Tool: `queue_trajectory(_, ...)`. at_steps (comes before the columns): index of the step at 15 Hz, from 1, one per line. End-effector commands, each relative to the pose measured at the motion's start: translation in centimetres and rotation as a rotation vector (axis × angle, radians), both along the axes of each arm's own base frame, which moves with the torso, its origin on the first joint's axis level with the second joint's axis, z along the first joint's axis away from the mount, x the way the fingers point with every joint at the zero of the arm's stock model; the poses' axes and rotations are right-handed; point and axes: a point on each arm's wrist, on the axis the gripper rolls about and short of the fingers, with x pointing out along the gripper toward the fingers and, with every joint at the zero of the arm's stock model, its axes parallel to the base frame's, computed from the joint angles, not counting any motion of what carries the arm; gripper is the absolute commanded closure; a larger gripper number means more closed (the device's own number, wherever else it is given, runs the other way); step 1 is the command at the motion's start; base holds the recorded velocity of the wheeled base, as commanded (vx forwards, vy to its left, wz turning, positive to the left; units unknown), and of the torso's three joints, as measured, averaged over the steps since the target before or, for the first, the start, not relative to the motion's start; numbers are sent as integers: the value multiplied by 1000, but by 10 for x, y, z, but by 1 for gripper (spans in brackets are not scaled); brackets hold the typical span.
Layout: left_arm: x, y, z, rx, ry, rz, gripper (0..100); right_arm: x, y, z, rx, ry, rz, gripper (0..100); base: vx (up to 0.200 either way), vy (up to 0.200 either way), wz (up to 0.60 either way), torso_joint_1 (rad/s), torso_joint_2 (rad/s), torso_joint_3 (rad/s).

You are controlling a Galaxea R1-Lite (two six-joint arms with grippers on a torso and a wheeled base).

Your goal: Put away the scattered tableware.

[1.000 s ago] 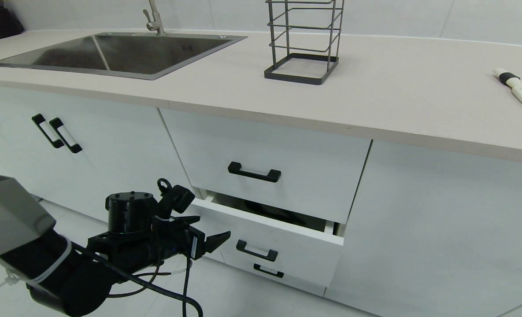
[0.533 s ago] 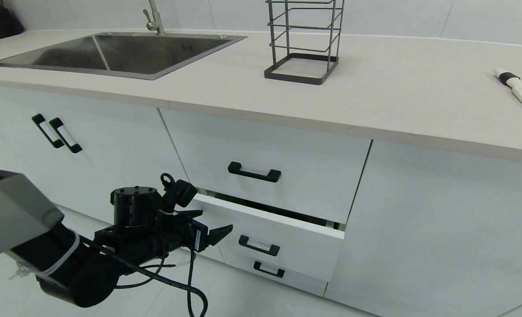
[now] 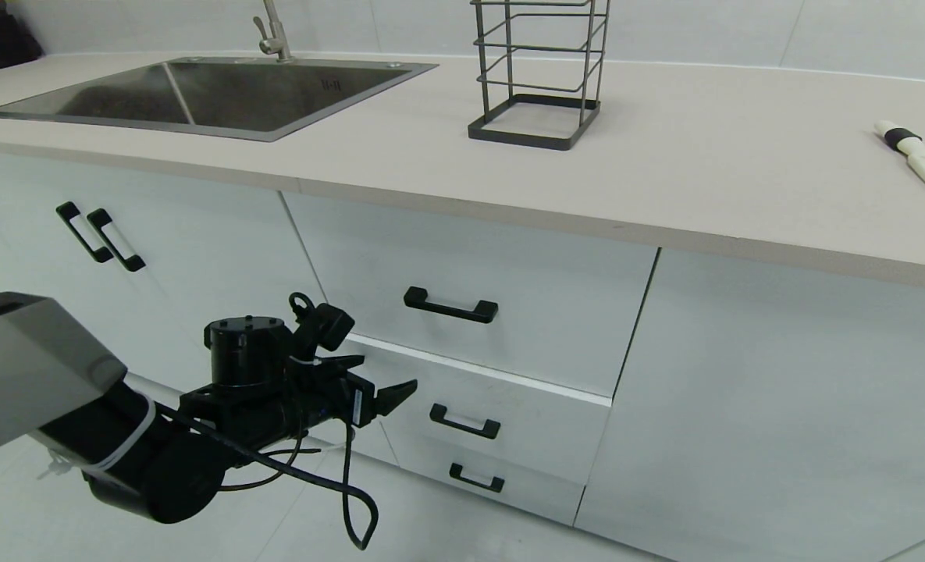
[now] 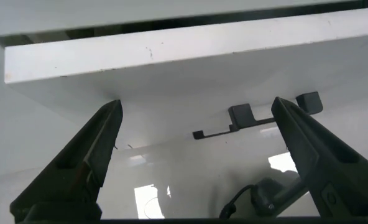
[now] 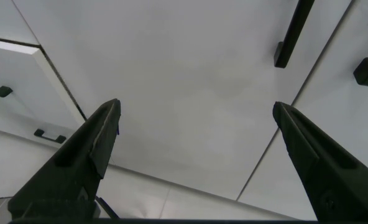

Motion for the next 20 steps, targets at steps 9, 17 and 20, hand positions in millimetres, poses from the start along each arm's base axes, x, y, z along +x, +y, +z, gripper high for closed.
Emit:
queue_trajectory(9,-43,11,4,-10,-2,4,0,0,0,0,0,1,0,0,0,0,0,0,0,0)
queue_trajectory(17,-163,65,89,-146,-490,162,0,0,0,0,0,1,0,0,0,0,0,0,0,0)
queue_trajectory(20,-196,69,110,-169,-650,172,0,0,0,0,0,1,0,0,0,0,0,0,0,0)
